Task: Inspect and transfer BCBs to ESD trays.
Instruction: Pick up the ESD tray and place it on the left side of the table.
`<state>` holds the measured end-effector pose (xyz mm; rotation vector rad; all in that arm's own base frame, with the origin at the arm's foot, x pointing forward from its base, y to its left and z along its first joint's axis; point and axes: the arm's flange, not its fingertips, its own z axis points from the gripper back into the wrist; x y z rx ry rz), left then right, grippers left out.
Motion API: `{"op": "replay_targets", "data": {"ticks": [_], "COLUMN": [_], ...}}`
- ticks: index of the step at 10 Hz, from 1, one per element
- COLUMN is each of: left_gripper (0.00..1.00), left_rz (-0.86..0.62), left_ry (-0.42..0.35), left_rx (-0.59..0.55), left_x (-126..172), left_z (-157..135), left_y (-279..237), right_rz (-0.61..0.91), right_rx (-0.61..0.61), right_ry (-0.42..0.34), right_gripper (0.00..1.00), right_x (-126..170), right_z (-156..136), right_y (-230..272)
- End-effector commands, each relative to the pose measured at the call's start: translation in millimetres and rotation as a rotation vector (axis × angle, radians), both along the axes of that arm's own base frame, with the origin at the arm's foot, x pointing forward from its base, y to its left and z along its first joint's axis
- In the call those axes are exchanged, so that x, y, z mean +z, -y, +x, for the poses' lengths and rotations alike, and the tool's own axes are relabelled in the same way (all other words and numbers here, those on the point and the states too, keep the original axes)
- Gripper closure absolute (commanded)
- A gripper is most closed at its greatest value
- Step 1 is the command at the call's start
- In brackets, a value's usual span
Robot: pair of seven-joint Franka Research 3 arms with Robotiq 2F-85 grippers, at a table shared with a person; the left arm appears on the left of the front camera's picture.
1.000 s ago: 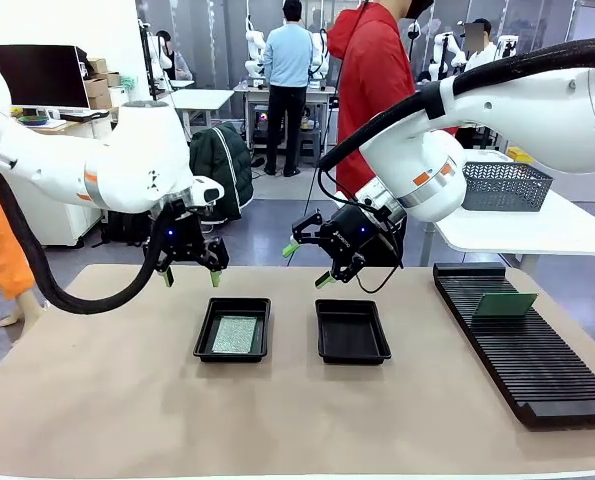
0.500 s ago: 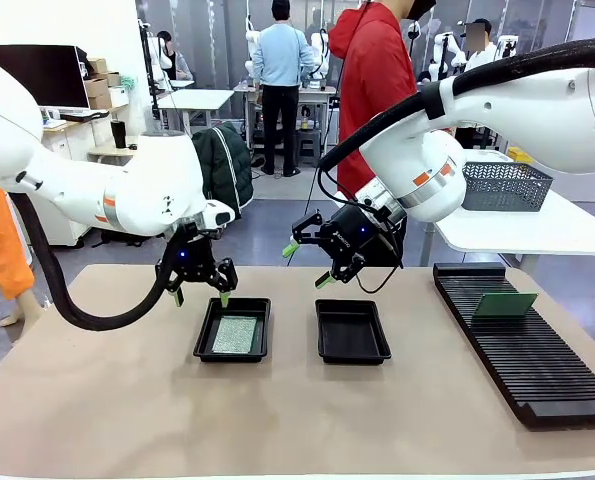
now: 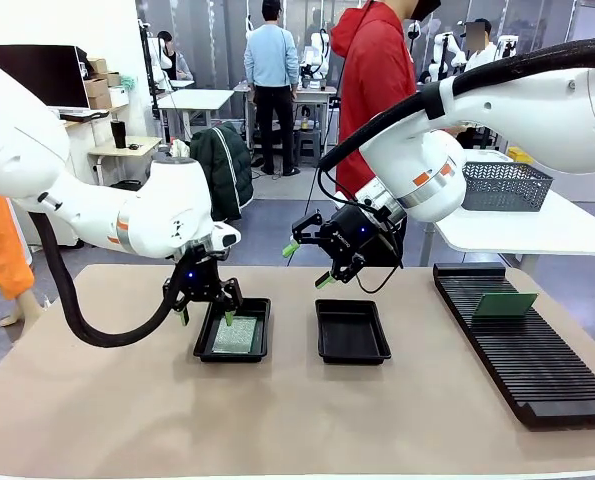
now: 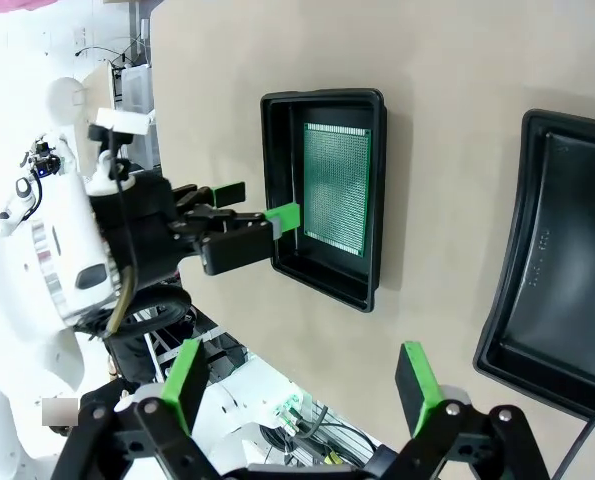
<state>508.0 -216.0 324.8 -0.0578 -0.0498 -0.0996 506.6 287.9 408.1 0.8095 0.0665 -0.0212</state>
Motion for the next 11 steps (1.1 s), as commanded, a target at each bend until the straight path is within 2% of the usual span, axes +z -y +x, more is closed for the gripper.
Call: {"op": "replay_targets", "data": {"ticks": [1, 11], "left_gripper": [0.00, 0.00], "left_rz": [0.007, -0.005], "left_ry": [0.019, -0.006], "left_rx": [0.020, 0.026], "left_x": [-17, -25], "left_z": [9, 11], "left_y": [0, -10], "right_rz": [-0.019, -0.019], "right_rx": [-0.011, -0.011], "right_ry": [0.003, 0.003], "right_gripper": [0.00, 0.00], "right_x": [0, 0], "right_z": [1, 1], "right_y": [-3, -3]}}
